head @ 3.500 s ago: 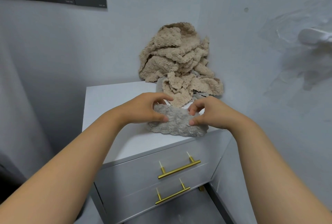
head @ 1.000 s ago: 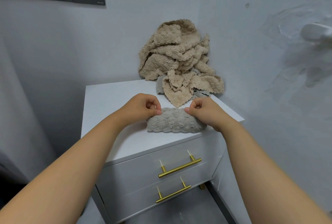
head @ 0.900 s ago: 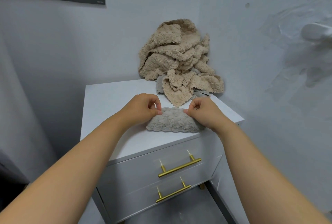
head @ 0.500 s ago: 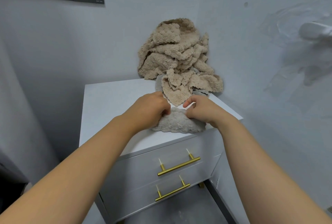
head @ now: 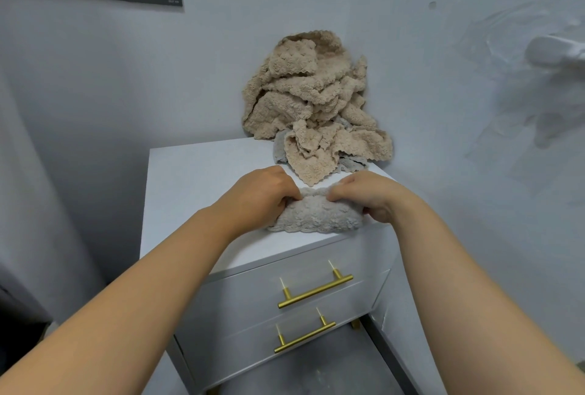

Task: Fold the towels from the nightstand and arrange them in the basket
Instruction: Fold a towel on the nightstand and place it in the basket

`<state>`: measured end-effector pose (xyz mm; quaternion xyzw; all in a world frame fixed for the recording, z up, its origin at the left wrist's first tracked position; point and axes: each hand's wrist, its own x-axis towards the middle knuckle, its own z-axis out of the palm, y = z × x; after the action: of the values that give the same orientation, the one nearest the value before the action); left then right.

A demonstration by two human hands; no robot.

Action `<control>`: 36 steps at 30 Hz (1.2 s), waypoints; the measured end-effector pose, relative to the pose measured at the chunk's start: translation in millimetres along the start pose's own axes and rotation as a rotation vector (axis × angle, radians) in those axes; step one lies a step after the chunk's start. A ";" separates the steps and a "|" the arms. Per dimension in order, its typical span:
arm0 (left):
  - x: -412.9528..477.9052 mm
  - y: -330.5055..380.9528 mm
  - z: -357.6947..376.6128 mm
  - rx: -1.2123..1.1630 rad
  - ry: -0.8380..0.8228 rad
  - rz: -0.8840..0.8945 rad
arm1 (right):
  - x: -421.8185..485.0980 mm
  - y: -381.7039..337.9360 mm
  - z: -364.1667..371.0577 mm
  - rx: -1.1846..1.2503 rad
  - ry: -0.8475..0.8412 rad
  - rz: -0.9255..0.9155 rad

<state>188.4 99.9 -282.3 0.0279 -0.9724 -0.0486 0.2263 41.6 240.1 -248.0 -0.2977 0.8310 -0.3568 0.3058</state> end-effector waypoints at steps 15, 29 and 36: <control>-7.9 -1.0 3.5 -0.106 0.031 -0.042 | 2.0 23.8 28.9 -0.180 0.573 -0.393; -7.8 -5.6 4.6 -0.096 0.073 -0.187 | -17.9 26.1 34.8 -0.737 0.225 -0.635; -9.3 -6.3 -6.0 -0.054 -0.228 -0.130 | -14.0 25.9 30.9 -0.694 0.107 -0.548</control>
<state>199.6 93.9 -281.8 0.0788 -0.9863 -0.0922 0.1114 65.6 252.1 -281.2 -0.5730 0.8067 -0.1394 0.0385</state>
